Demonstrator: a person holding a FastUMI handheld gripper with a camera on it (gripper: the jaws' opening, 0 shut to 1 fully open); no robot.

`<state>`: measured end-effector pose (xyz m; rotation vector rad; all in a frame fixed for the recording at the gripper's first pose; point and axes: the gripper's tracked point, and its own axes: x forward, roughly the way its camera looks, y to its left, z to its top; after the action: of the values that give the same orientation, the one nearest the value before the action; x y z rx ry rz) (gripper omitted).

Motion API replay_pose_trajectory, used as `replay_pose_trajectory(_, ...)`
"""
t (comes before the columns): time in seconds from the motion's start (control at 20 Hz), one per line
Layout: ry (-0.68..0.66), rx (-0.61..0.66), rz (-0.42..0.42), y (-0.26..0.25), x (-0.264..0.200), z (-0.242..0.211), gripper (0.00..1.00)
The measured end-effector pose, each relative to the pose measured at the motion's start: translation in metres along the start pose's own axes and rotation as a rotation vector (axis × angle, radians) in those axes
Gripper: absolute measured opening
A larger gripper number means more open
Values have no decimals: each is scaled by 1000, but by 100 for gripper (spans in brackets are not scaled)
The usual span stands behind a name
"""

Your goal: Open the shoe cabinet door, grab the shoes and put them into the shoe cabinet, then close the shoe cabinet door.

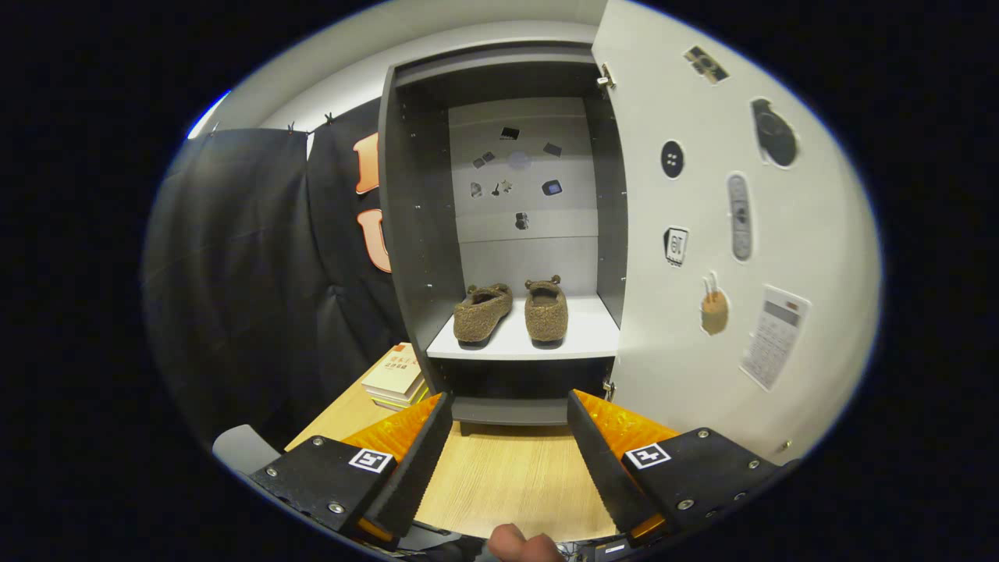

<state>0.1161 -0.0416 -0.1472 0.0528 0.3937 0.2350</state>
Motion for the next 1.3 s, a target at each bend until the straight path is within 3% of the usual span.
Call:
replay_pose_trajectory(0.15,-20,26,15,-9,-42,-5,93)
replay_pose_trajectory(0.45,-124,77,-87,-80,-118,14,93)
replay_pose_trajectory(0.55,-143,124,-85,-98,-137,17,92)
replay_pose_trajectory(0.7,-172,146,-165,-138,-155,18,92)
replay_pose_trajectory(0.8,-209,166,-232,-166,-161,25,93)
replay_pose_trajectory(1.0,-225,203,-280,-196,-157,27,94)
replay_pose_trajectory(1.3,-192,177,-250,-199,-126,26,94)
